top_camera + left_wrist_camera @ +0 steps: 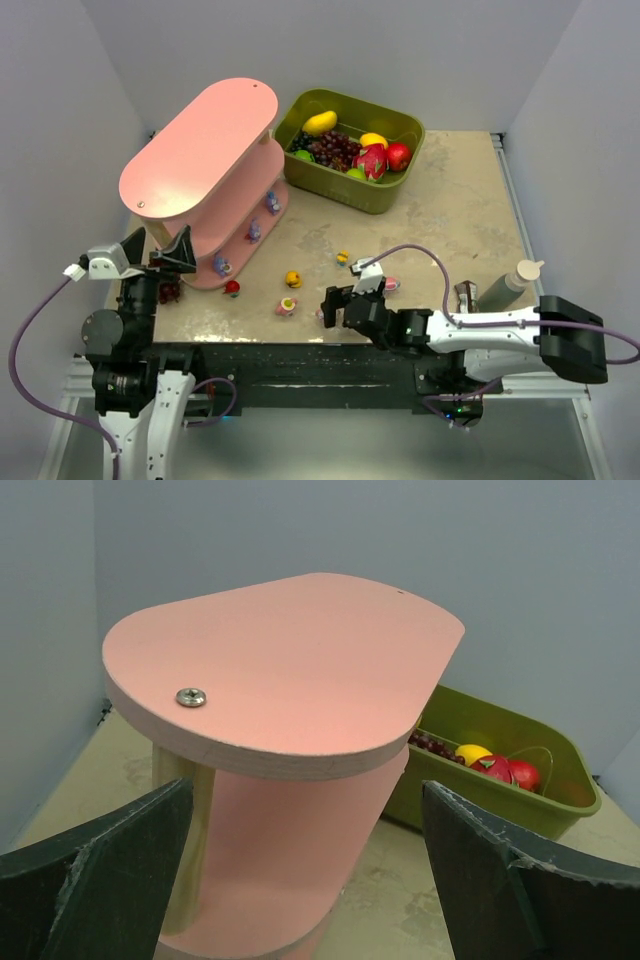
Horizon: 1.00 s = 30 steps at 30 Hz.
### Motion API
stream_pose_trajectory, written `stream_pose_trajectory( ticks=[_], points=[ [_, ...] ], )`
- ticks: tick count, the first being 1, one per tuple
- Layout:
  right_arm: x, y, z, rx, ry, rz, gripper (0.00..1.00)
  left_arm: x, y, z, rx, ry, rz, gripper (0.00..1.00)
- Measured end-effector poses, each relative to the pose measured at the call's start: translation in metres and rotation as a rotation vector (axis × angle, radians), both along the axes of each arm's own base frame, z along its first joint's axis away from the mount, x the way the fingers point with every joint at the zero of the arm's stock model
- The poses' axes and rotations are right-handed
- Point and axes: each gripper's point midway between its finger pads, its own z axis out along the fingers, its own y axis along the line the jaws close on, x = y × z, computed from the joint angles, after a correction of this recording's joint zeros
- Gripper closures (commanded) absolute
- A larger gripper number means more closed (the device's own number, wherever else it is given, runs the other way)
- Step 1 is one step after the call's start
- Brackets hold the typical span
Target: Place and organize the plastic toys onto the shelf
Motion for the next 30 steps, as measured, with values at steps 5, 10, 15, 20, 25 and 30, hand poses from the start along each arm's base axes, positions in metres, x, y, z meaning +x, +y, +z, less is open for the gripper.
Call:
stream_pose_trajectory(
  ticks=[5, 10, 15, 20, 25, 30],
  points=[
    [-0.007, 0.016, -0.013, -0.019, -0.011, 0.031, 0.01, -0.003, 0.0, -0.012, -0.003, -0.005, 0.002, 0.0],
    [-0.017, 0.025, -0.036, -0.083, -0.016, 0.033, 0.01, -0.002, 0.0, -0.019, -0.011, 0.002, 0.0, 0.0],
    [-0.02, 0.028, -0.047, -0.099, -0.018, 0.015, 0.03, -0.001, 0.0, -0.02, -0.012, 0.004, 0.001, 0.0],
    [-0.017, 0.029, -0.049, -0.093, -0.026, -0.02, 0.08, -0.001, 0.002, -0.021, -0.014, 0.004, 0.008, 0.0],
    [-0.013, 0.033, -0.052, -0.091, -0.029, -0.048, 0.11, -0.002, 0.003, -0.021, -0.017, 0.003, 0.017, 0.0],
    [-0.012, 0.039, -0.055, -0.084, -0.027, -0.07, 0.15, -0.002, 0.004, -0.021, -0.018, 0.001, 0.02, 0.0]
  ],
)
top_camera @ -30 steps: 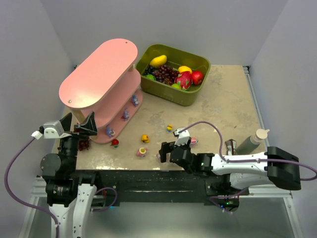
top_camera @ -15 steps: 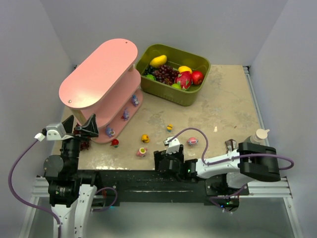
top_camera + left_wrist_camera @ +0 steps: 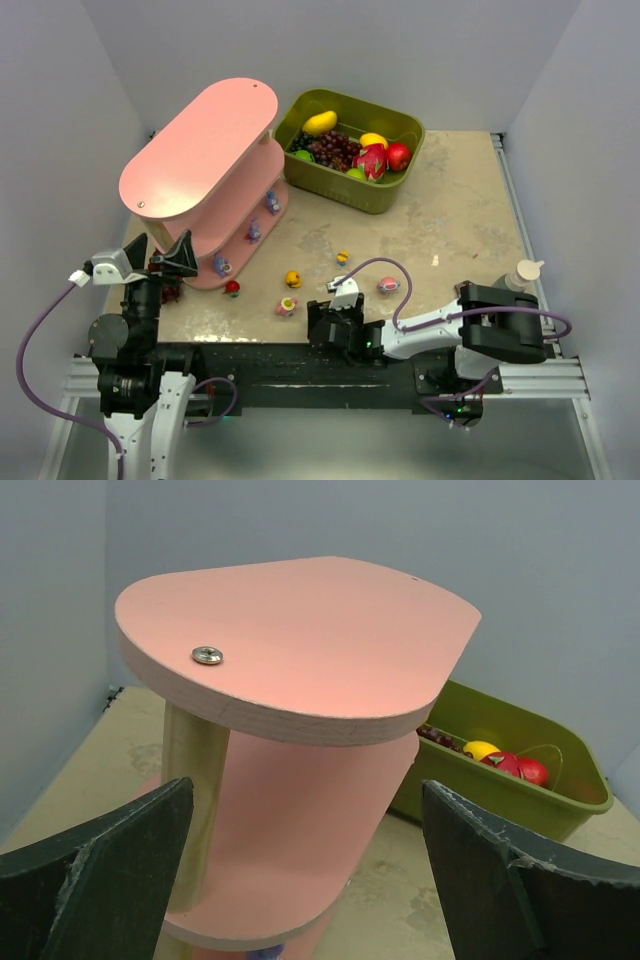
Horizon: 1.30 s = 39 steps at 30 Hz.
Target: Place and organize the plastic toys onto the shelf
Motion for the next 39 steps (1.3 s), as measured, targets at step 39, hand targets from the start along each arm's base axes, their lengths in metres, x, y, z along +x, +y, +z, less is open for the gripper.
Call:
stream_pose_trajectory(
  ticks=[39],
  points=[
    [0.002, -0.011, 0.01, -0.035, -0.036, -0.148, 0.48, -0.001, 0.004, 0.0, -0.007, -0.006, 0.024, 0.0]
  ],
)
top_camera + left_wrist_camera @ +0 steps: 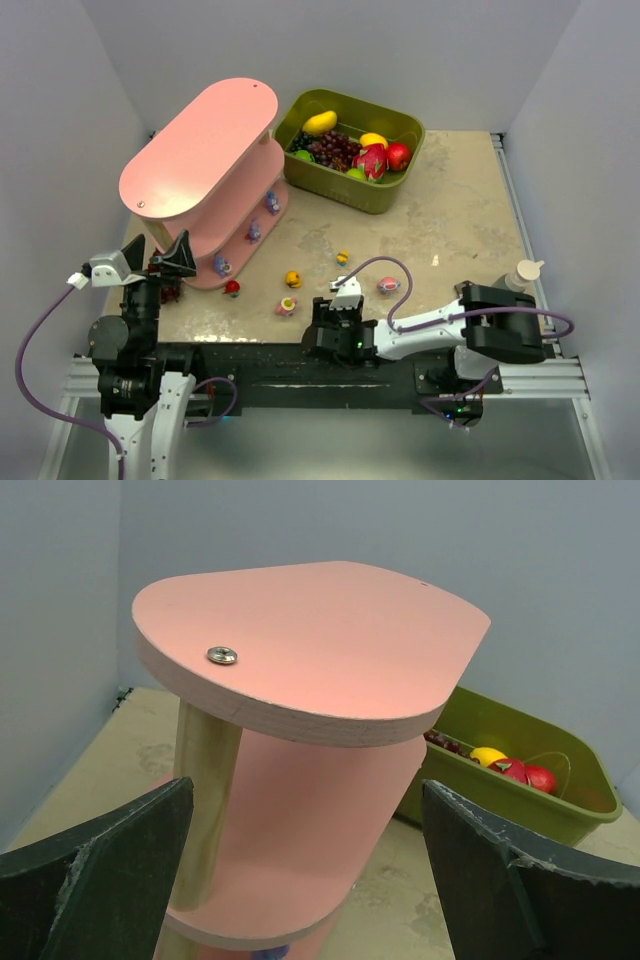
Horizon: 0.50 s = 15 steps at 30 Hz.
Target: Place and organize the plastic toys onto the shelf
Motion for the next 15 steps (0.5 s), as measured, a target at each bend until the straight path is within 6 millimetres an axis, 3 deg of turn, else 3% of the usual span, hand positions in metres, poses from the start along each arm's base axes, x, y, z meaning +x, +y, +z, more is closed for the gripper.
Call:
stream_pose_trajectory(
  ticks=[9, 15],
  points=[
    [0.005, 0.029, 0.081, 0.073, -0.063, 0.125, 0.49, 0.0, 0.001, 0.001, -0.001, -0.001, 0.004, 0.01],
    [0.017, 0.056, 0.137, 0.071, -0.099, 0.253, 0.49, -0.005, 0.004, 0.017, -0.016, -0.001, 0.019, 0.01]
  ],
)
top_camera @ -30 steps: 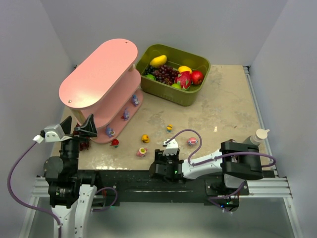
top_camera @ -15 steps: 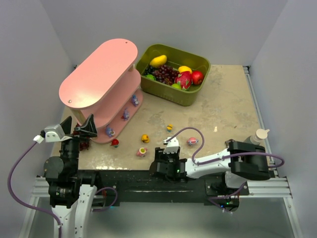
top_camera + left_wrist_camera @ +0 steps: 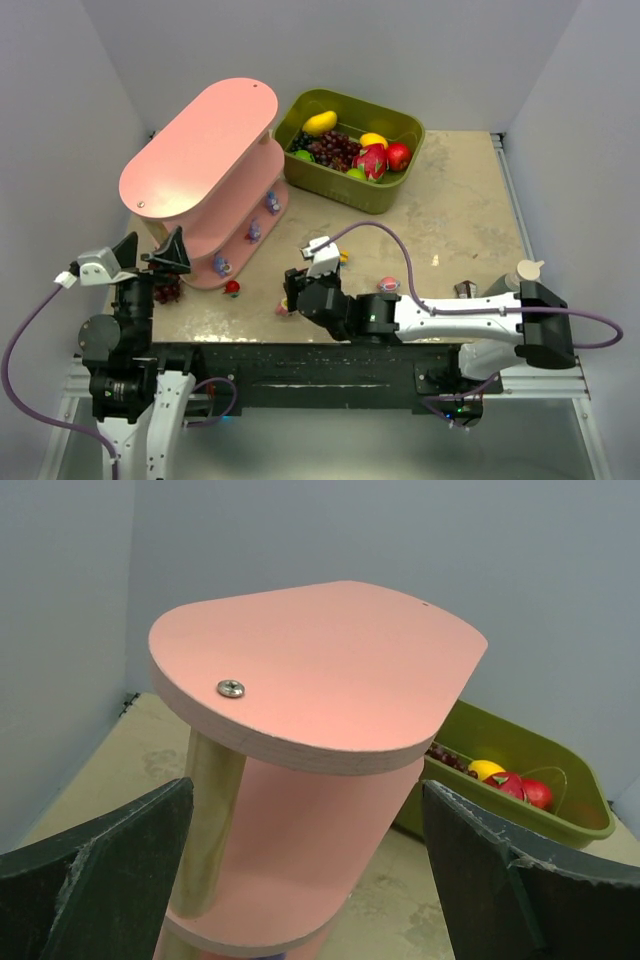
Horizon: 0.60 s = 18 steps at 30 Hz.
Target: Place and organize the plastic toys onto the shelf
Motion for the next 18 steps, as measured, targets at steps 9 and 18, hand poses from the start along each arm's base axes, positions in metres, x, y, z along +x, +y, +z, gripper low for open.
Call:
stream_pose_trajectory(
  ticks=[9, 18],
  points=[
    [0.035, 0.049, 0.099, 0.054, -0.086, 0.204, 0.49, -0.003, -0.001, 0.015, -0.029, 0.05, -0.008, 0.0],
    [0.038, 0.13, 0.118, 0.006, -0.142, 0.437, 0.48, -0.007, -0.003, 0.024, -0.025, 0.118, -0.02, 0.01]
  ],
)
